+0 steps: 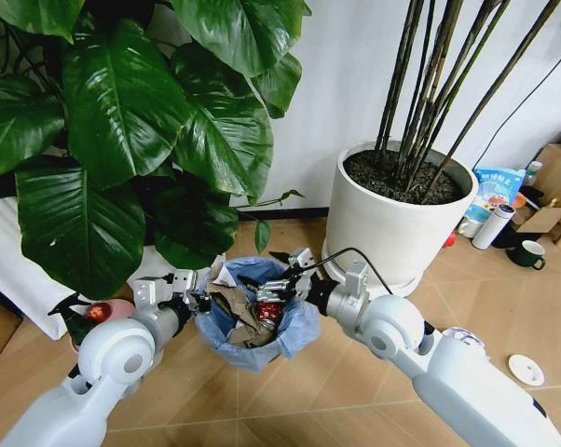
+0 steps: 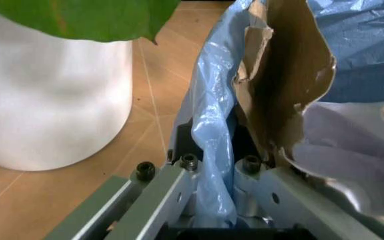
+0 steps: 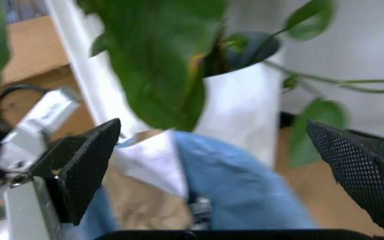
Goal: Pick up the trash bin and place the garbage on the floor into it.
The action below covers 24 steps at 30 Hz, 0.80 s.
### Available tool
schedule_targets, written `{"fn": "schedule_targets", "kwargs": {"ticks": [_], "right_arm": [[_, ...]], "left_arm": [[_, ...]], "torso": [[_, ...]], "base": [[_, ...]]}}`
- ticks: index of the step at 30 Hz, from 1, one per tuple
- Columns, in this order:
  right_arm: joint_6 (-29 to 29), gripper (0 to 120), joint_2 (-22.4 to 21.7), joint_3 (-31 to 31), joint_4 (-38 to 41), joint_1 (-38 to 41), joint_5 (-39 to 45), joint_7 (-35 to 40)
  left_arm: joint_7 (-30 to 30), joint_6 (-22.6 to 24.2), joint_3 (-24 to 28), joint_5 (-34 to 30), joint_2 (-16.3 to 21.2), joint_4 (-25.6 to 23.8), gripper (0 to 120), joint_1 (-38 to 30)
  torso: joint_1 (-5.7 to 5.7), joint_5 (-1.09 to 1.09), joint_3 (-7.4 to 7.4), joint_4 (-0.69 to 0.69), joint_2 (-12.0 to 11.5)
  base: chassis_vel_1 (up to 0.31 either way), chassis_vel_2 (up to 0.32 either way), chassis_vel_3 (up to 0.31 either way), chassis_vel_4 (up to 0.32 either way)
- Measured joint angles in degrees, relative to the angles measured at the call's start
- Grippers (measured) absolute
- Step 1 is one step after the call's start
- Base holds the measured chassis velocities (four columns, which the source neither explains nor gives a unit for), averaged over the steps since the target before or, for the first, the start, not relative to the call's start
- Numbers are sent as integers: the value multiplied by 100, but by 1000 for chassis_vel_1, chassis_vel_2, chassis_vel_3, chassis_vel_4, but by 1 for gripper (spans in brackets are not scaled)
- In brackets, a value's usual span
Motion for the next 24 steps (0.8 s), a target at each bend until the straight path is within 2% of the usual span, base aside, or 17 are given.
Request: {"fn": "schedule_targets", "kwargs": {"ticks": [6,9,13,17,22,24], "right_arm": [[-83,100,-93,602,133,-428,-230,265],[-112,100,-124,1066,168,-886,-655,391],[-107,100,-136,1189,212,-1061,-741,465],[-42,100,-130,1736,430,-2062,-1205,789],[-7,100,48,2313,466,-2745,-1538,875],[-8,100,83,2453,479,-2880,-1599,875]], "left_arm": [[-61,-4,-154,106,-20,-116,0,166],[-64,-19,-303,275,-64,-264,0,429],[-63,-24,-350,340,-89,-314,0,529],[-13,-80,-532,766,-207,-499,0,970],[184,-190,-629,1371,-265,-543,0,1292],[211,-202,-641,1420,-280,-561,0,1341]], "torso": [[0,0,0,0,0],[0,1,0,0,0],[0,0,0,0,0],[0,-1,0,0,0],[-1,0,-1,0,0],[-1,1,-1,0,0]], "base": [[0,0,0,0],[0,0,0,0],[0,0,0,0],[0,0,0,0],[0,0,0,0],[0,0,0,0]]}}
